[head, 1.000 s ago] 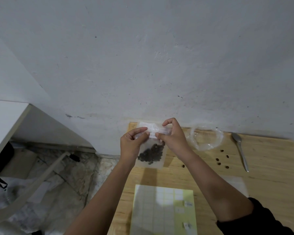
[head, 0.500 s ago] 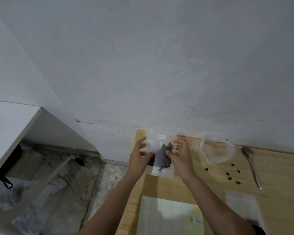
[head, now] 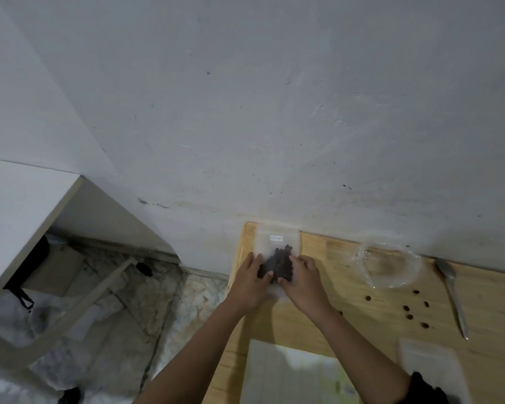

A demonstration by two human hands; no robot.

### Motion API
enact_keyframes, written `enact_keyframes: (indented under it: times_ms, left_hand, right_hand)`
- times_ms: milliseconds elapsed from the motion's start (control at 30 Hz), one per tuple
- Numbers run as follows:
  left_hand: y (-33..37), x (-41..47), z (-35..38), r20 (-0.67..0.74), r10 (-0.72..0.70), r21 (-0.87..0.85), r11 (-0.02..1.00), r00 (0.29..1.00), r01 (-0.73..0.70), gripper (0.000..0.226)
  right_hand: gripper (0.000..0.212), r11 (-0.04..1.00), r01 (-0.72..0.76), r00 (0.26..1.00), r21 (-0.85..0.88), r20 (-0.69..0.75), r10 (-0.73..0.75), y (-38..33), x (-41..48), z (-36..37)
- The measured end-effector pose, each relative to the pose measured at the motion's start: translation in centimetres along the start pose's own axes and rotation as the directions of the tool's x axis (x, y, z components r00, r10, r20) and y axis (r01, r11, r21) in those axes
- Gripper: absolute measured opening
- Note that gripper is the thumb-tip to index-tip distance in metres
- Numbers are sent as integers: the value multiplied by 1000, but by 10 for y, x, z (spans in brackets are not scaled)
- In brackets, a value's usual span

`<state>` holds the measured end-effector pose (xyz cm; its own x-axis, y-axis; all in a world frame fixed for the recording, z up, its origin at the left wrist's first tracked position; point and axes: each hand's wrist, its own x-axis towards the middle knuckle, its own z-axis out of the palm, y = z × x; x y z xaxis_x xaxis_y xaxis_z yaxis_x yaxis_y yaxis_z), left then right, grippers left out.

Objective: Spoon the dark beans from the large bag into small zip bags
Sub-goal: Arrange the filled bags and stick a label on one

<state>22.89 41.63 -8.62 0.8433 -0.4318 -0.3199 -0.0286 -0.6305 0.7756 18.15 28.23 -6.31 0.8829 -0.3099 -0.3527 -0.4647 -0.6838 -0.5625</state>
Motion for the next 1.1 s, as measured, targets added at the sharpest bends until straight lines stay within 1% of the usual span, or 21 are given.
enact_keyframes:
  times_ms: [67, 167, 233, 300, 400, 500, 567, 667, 733, 767, 800, 867, 900, 1000, 1100]
  left_hand:
    - [-2, 1, 2, -27, -16, 20, 1000, 1000, 16, 33]
    - [13, -2, 0, -128, -16, 68, 997, 992, 24, 45]
    - [34, -4, 0, -189, 37, 77, 997, 981, -23, 50]
    - [59, -5, 7, -210, 108, 59, 993, 972, -97, 48]
    - [97, -6, 32, -144, 188, 33, 982, 972, -185, 46]
    - [125, -19, 75, -10, 278, 19, 960, 960, -278, 44]
    - [133, -35, 108, 82, 316, 21, 948, 945, -319, 43]
    - [131, -62, 159, 236, 297, 25, 950, 925, -311, 44]
    - [125, -79, 190, 324, 269, 32, 955, 907, -295, 44]
    - [121, -88, 204, 348, 270, 32, 954, 898, -299, 45]
    - [119, -96, 216, 359, 249, 26, 961, 899, -276, 51]
    - [114, -110, 235, 342, 167, 18, 983, 925, -184, 69]
    - [112, -114, 244, 329, 136, 33, 987, 935, -155, 71]
    - [118, -125, 258, 263, 107, 39, 992, 959, -121, 63]
    - [132, -131, 261, 168, 147, -41, 989, 975, -142, 47]
  right_hand:
    - [59, 1000, 15, 1000, 9, 11, -15, 1, -1, -5]
    - [50, 997, 43, 998, 64, -54, -40, 3, -7, -24]
    - [48, 993, 26, 993, 115, -114, -13, 11, -15, -43]
    - [45, 992, 19, 984, 127, -176, 4, 26, -26, -68]
    - [42, 983, -50, 956, 175, -275, 98, 59, -50, -108]
    - [40, 961, -152, 909, 231, -348, 228, 106, -86, -135]
    - [39, 932, -230, 882, 280, -344, 321, 141, -113, -143]
    - [41, 866, -373, 848, 334, -255, 464, 187, -153, -141]
    - [45, 846, -438, 839, 305, -199, 506, 212, -173, -133]
    - [47, 843, -456, 840, 285, -175, 513, 221, -181, -129]
    - [48, 844, -465, 845, 268, -151, 513, 228, -187, -125]
    - [46, 858, -465, 862, 216, -112, 495, 238, -195, -117]
    - [44, 868, -458, 871, 190, -99, 481, 240, -197, -114]
    - [41, 887, -425, 886, 181, -121, 448, 245, -199, -108]
    - [43, 897, -382, 886, 223, -185, 424, 248, -202, -107]
